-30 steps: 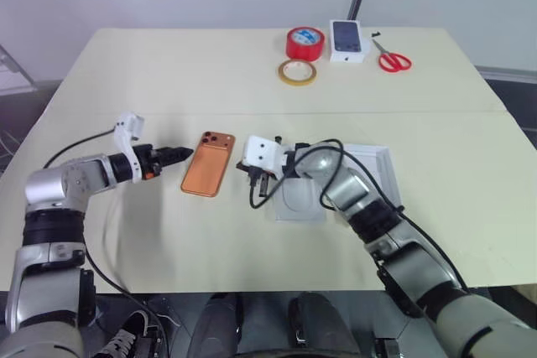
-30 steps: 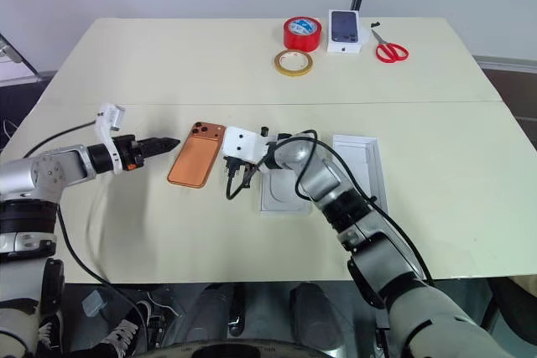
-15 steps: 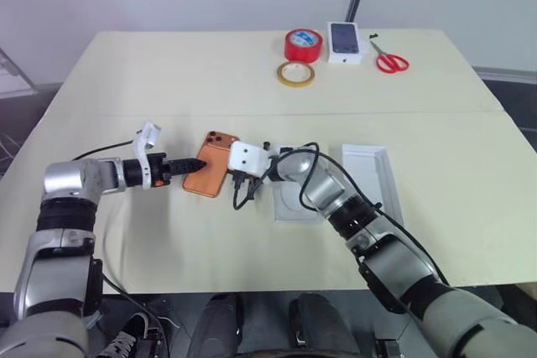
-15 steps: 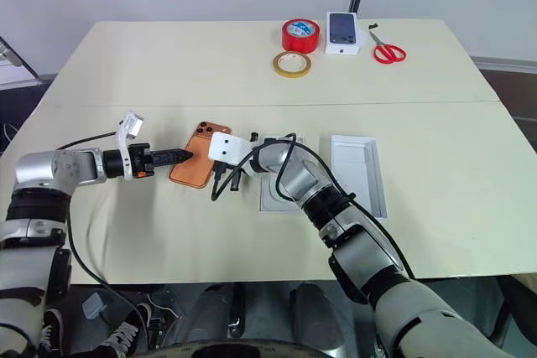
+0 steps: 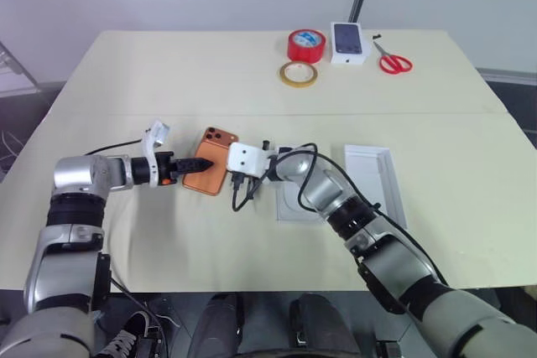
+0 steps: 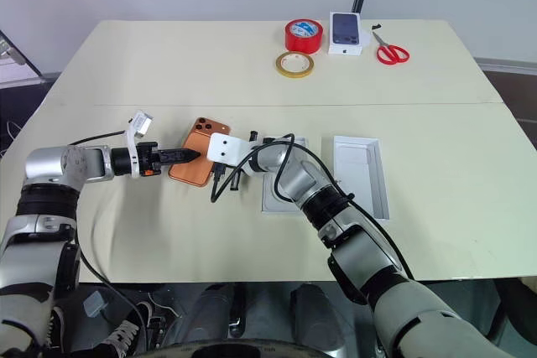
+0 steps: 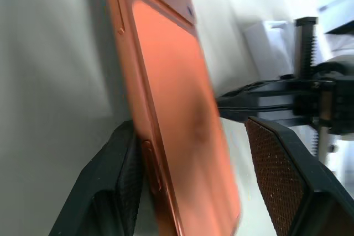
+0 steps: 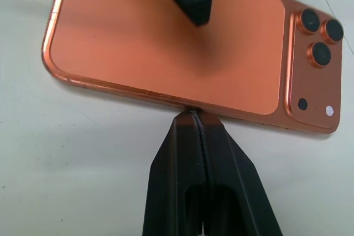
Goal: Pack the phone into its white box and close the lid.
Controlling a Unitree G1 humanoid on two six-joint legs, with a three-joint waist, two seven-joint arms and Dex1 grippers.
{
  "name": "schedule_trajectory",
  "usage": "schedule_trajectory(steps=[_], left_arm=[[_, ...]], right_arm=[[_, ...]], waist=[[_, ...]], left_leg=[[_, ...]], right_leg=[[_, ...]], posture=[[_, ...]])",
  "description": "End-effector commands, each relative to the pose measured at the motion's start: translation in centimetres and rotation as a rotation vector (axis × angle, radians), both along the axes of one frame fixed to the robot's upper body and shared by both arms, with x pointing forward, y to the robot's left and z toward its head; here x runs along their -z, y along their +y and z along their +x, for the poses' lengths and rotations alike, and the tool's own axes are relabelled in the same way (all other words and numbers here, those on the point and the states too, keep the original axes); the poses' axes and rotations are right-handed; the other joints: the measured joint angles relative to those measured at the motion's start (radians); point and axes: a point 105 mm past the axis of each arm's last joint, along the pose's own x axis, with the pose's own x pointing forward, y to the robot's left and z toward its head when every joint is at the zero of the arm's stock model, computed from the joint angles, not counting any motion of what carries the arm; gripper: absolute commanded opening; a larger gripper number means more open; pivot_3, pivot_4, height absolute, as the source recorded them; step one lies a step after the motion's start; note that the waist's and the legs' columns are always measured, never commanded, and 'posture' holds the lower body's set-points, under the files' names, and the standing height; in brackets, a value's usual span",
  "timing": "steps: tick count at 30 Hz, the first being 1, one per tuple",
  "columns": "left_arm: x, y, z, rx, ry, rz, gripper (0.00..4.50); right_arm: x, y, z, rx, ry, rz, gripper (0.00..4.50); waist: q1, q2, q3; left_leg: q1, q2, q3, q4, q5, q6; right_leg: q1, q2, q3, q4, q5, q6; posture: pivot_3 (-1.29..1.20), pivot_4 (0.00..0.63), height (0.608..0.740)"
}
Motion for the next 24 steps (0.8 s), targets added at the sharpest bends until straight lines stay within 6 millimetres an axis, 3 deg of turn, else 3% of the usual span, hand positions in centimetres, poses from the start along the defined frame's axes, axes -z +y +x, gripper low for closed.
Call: schedule_trajectory(steps=[1,8,11,21,24], left_arm=[[1.1,-1.4,-1.0,0.036,0.071,-0.064,2.94],[0.4,-0.2,-1.0,-0.008,0.062,-0.106,2.94],[0.4,0.2,-1.1,-0.024,0.061,-0.103,2.18],[0.0,0.7,-1.2,-0.057,0.067,-0.125,2.18],[-0.3,0.6,-1.3,-0.059,0.072,-0.139,1.25]], right_arm=[[-0.4,0.6,-0.3,-0.024,-0.029,0.015,0.03],[-0.2,0.5,-0.5,-0.024,-0.023,0.015,0.03],[-0.2,0.5,-0.6,-0.028,-0.021,0.016,0.0],[0.1,0.5,-0.8,-0.034,-0.023,0.014,0.0],[0.2,0.4,-0.8,-0.035,-0.023,0.013,0.0]], waist=[[-0.001,0.0,0.0],[-0.009,0.0,0.0],[-0.011,0.0,0.0],[-0.012,0.0,0.0],[-0.012,0.0,0.0]], left_leg=[[0.0,0.0,0.0,0.0,0.0,0.0],[-0.001,0.0,0.0,0.0,0.0,0.0],[-0.001,0.0,0.0,-0.001,0.0,0.0],[-0.002,0.001,0.0,-0.001,0.0,0.0],[-0.002,0.001,0.0,-0.001,0.0,0.0]], right_leg=[[0.0,0.0,0.0,0.0,0.0,0.0],[-0.001,0.0,0.0,0.0,0.0,0.0],[-0.002,0.0,0.0,0.0,0.0,0.0],[-0.003,0.0,0.0,0.0,0.0,0.0],[-0.003,0.0,0.001,0.0,0.0,0.0]], posture=[[0.0,0.15,0.74],[0.0,0.15,0.74],[0.0,0.15,0.74],[0.0,0.15,0.74],[0.0,0.15,0.74]])
